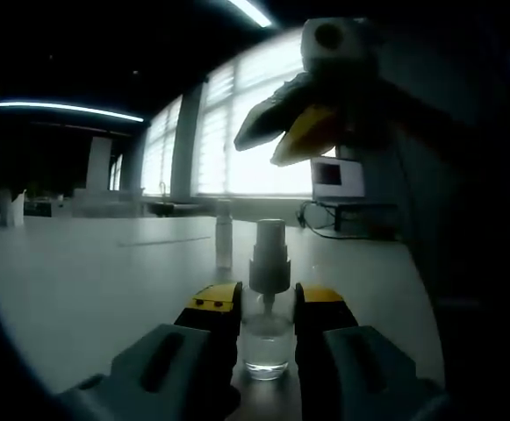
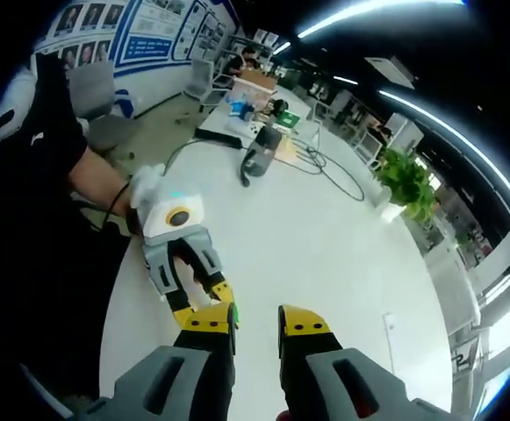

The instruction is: Clamp pump bottle remove cover press pump head put on cover

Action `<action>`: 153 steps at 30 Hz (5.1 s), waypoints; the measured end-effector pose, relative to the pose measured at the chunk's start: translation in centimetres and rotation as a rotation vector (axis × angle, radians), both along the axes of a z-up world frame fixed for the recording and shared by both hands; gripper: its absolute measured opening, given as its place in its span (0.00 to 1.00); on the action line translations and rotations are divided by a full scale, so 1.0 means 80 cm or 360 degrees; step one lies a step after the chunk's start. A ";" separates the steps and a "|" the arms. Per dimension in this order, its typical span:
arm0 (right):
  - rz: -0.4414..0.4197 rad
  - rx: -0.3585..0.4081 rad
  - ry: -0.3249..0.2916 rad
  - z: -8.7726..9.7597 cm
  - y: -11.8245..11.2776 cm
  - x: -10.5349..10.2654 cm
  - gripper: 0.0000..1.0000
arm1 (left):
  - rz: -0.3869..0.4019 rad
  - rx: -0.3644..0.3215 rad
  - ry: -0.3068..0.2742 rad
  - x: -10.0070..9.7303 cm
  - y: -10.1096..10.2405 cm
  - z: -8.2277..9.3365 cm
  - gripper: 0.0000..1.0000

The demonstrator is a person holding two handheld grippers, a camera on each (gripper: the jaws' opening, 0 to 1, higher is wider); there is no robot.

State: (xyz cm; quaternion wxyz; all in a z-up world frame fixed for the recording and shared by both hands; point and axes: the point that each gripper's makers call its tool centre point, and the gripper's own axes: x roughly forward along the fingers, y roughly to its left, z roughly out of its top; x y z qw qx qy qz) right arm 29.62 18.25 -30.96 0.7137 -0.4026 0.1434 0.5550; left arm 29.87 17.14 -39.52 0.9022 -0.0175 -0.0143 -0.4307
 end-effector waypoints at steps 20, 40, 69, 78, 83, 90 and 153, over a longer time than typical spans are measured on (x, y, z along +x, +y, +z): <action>0.0037 -0.0107 -0.0013 0.001 0.002 0.001 0.15 | -0.0001 0.0000 0.0000 -0.001 -0.001 0.001 0.15; 0.0078 -0.0281 -0.0005 -0.004 0.001 -0.001 0.14 | -0.0006 0.0000 0.0001 -0.002 -0.001 0.001 0.15; 0.0147 -0.0453 0.0005 -0.005 -0.002 0.000 0.14 | -0.0002 0.0000 -0.0001 -0.001 0.000 0.000 0.15; 0.0379 -0.0614 0.0028 -0.026 0.015 -0.023 0.08 | -0.0007 -0.0001 0.0002 -0.002 -0.001 0.000 0.15; 0.0433 -0.0690 0.0035 -0.033 0.019 -0.026 0.07 | -0.0010 -0.0002 0.0004 -0.002 -0.001 0.000 0.15; 0.0473 -0.0749 0.0091 -0.037 0.018 -0.026 0.06 | -0.0015 -0.0003 0.0006 -0.003 -0.001 0.000 0.15; 0.0630 -0.1141 0.0273 -0.061 0.021 -0.029 0.00 | -0.0020 -0.0010 0.0014 -0.001 0.000 -0.001 0.15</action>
